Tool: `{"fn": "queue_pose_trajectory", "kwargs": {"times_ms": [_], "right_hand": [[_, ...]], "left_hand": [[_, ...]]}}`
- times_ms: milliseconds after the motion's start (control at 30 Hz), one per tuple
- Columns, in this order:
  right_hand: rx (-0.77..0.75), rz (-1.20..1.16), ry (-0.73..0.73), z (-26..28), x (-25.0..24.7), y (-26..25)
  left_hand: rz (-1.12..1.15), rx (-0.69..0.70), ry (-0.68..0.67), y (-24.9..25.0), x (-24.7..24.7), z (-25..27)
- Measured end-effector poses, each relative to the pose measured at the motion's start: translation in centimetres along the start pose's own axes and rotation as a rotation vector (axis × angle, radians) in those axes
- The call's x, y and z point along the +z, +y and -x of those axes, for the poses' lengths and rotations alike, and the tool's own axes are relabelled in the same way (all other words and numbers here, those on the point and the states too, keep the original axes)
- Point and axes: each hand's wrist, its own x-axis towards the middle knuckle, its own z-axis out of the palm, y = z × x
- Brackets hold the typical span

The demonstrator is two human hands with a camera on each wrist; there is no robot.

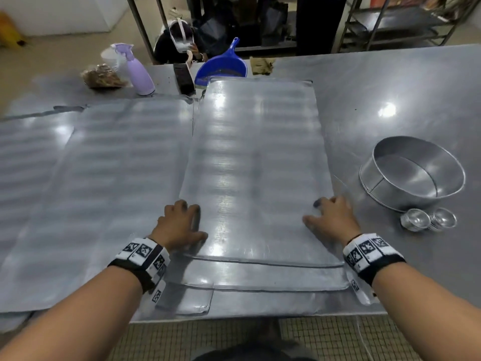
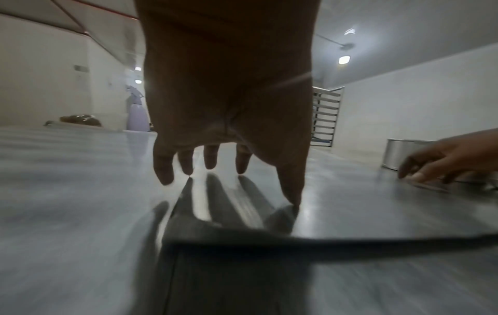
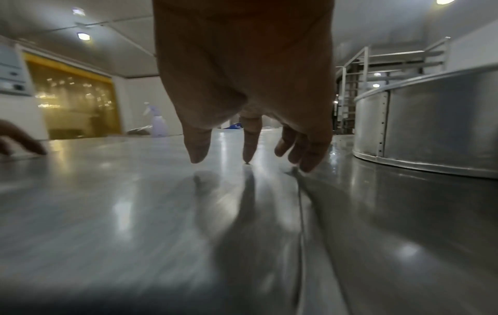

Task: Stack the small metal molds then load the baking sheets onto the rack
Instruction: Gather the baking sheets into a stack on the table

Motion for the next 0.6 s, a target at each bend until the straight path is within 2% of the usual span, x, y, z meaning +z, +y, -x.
{"fn": "queue_pose_trajectory", "kwargs": {"times_ms": [100,200,267,400,600], "right_hand": [[-0.16,0.034,-0.06,3.4,1.4,-0.6],[-0.259,-0.054,-0.177,6.8,2.4,-1.0],[-0.319,-0.047,-0.214,9.1,3.2,-1.2],[-0.356,0.084,-0.178,12.7,4.7,-1.1],[-0.295,-0.01,-0.049,15.6,6.6,-0.3]], "left_hand": [[-0.043,0.126,-0.007,0.0,1.4,2.2],[0.002,0.267,-0.095,0.3,2.3,4.3],[0.018,0.317,-0.099,0.2,3.3,5.7],[0.096,0.335,0.049,-0.6,5.4,8.3],[0.24,0.347,0.108,-0.9,7.9,10.1]]}}
